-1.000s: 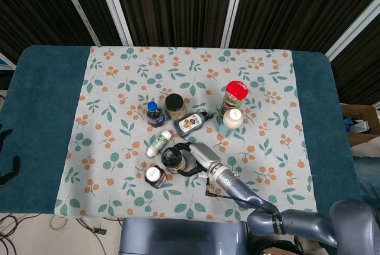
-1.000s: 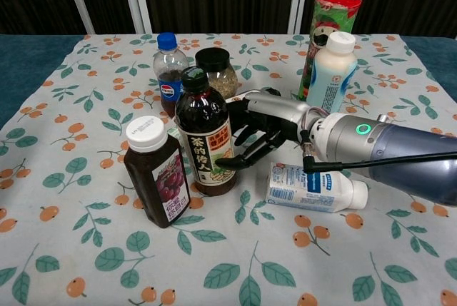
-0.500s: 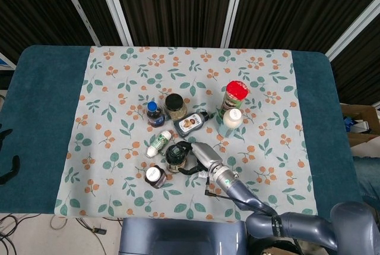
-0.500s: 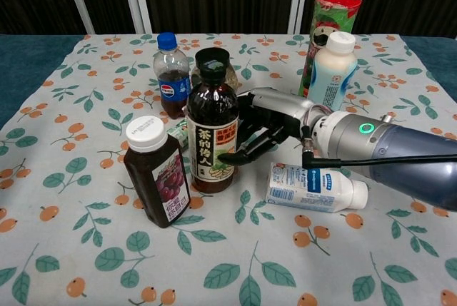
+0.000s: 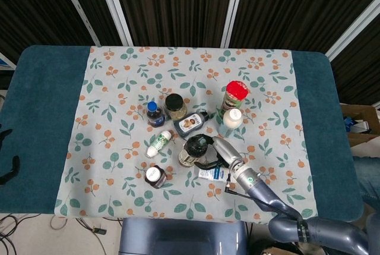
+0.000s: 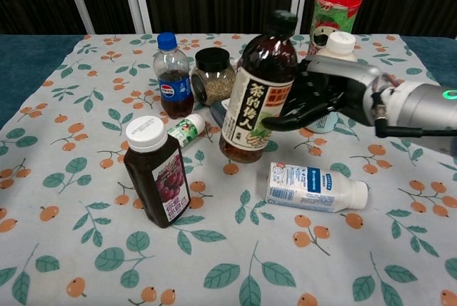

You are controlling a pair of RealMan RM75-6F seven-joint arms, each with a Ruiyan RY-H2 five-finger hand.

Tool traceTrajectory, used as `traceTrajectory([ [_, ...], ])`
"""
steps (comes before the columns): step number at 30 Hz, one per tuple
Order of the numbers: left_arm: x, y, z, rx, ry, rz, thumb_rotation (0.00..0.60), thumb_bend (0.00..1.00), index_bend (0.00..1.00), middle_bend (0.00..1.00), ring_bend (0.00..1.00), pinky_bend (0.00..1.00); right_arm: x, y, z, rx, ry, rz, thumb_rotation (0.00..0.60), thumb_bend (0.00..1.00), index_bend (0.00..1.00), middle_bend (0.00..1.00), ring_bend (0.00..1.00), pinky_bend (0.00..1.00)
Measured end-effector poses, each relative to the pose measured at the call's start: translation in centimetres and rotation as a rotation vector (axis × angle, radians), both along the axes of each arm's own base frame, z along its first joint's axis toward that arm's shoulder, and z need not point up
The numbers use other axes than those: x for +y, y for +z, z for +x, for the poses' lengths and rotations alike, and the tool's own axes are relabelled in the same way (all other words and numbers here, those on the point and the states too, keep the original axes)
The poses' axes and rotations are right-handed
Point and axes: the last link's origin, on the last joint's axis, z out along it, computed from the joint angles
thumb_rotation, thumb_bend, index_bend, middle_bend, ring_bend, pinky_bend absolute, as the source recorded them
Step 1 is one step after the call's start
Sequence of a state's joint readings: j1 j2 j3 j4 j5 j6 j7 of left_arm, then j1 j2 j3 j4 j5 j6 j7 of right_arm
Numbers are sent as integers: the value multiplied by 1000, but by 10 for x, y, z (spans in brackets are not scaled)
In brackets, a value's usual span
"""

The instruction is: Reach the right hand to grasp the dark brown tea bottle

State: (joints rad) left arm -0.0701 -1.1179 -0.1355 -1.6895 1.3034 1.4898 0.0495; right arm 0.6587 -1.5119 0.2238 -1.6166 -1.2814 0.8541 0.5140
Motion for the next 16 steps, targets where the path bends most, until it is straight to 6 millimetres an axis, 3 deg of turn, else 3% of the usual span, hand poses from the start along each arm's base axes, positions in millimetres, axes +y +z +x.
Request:
traceTrajectory([
  [8, 0, -1, 1, 4, -4, -1, 600, 474, 145, 38, 83, 18, 11, 57, -21, -71, -15, -45, 600, 498, 533, 522, 430, 257],
  [16, -1, -3, 3, 8, -9, 0, 600, 474, 145, 38, 83, 18, 22, 102, -27, -151, 1, -82, 600, 497, 535, 521, 430, 257],
])
